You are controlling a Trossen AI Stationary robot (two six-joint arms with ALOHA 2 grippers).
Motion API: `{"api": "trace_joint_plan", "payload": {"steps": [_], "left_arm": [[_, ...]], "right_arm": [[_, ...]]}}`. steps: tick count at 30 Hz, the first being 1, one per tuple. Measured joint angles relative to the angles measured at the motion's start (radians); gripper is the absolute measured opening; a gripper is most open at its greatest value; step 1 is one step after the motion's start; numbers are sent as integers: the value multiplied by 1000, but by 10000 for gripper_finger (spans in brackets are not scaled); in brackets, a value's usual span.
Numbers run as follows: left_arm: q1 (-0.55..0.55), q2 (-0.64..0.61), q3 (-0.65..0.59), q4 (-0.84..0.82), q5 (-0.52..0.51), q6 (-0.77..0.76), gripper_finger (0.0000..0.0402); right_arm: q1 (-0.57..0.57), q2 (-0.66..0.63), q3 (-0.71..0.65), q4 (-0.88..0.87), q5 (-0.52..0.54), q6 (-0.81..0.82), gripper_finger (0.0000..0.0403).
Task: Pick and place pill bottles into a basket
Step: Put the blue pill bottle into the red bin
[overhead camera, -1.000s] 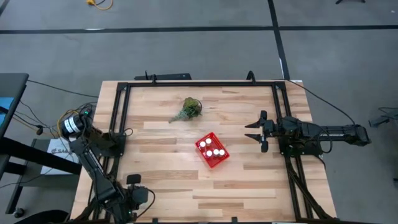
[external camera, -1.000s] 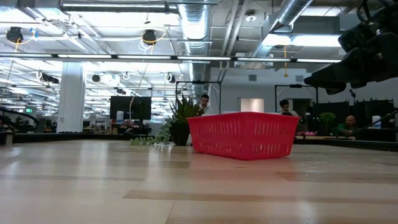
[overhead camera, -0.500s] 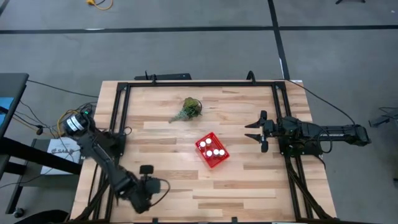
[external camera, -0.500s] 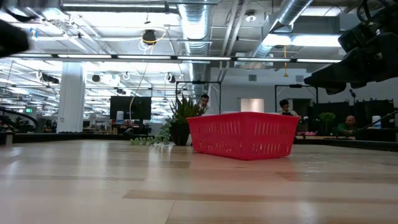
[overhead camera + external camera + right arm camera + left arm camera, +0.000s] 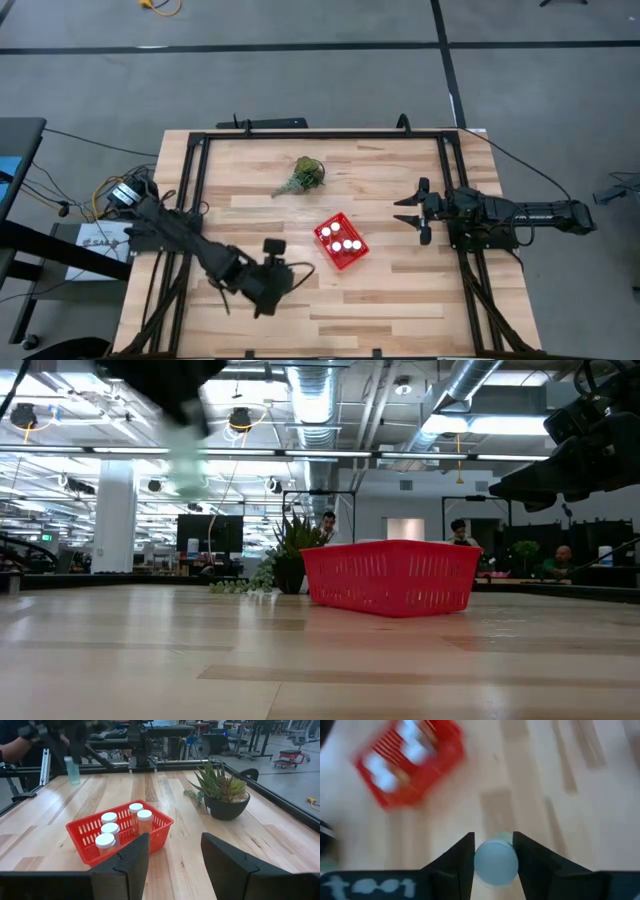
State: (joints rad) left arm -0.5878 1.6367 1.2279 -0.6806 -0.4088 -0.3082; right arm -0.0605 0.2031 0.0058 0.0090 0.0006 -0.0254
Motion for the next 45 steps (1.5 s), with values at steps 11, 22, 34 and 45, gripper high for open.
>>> {"api": "trace_joint_plan", "payload": {"steps": [11, 22, 34, 45], "left_arm": [[213, 0, 56, 307, 114, 324, 111], [314, 48, 27, 430, 236, 393, 106], [339, 166, 27, 477, 241, 464, 107], [390, 165, 28, 515, 309, 499, 109]], "right_arm": [[0, 0, 0, 0, 0, 0, 173], [0, 0, 0, 0, 0, 0, 173], [0, 0, 0, 1, 0, 0, 173], [0, 1, 0, 0, 0, 0, 173]]}}
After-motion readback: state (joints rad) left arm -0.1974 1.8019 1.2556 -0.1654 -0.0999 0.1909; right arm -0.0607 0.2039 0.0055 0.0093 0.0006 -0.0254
